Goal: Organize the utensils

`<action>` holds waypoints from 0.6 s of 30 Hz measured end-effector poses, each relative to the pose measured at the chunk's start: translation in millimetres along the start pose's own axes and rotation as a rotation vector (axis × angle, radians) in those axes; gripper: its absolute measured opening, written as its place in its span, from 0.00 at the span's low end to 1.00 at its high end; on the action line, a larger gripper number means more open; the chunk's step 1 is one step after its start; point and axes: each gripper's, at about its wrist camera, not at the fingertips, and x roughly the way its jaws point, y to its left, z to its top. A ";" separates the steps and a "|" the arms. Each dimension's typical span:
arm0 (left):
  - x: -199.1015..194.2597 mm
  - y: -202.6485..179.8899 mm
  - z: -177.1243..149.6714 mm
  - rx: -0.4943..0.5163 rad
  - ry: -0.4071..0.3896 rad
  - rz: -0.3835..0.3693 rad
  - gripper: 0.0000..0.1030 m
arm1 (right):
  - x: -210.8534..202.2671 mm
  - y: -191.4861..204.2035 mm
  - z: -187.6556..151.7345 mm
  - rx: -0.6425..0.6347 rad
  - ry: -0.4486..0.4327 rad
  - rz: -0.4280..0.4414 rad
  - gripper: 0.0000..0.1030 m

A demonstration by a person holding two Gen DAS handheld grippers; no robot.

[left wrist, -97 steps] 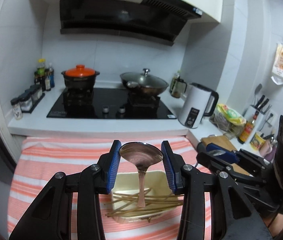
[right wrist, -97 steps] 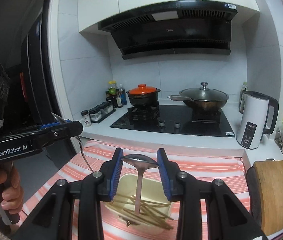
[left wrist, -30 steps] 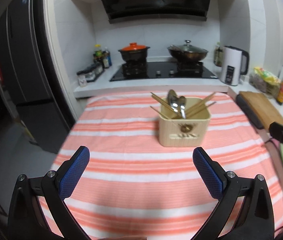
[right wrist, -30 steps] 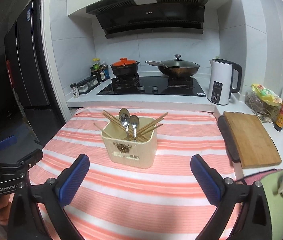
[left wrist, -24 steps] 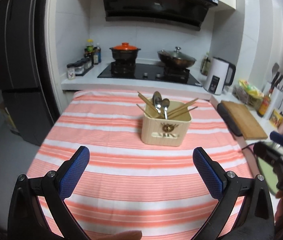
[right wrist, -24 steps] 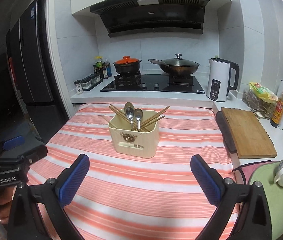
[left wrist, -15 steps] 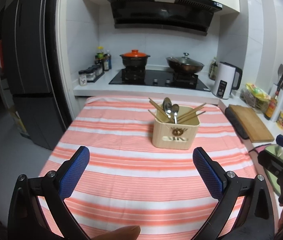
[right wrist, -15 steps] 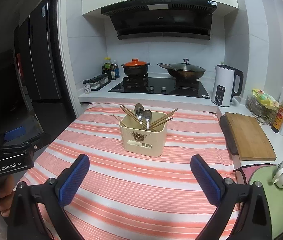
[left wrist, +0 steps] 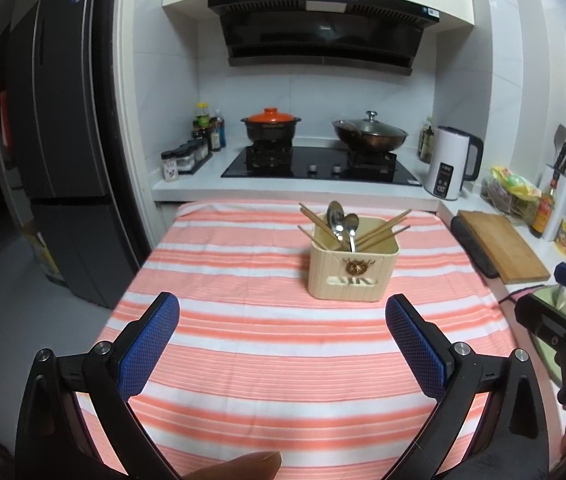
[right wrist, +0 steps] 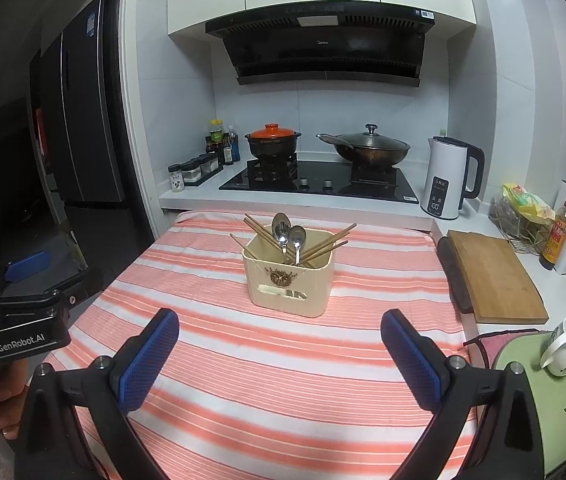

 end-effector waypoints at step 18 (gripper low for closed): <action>0.4 -1.1 -0.9 0.012 0.003 0.005 1.00 | -0.8 0.0 -0.1 0.001 0.001 0.001 1.00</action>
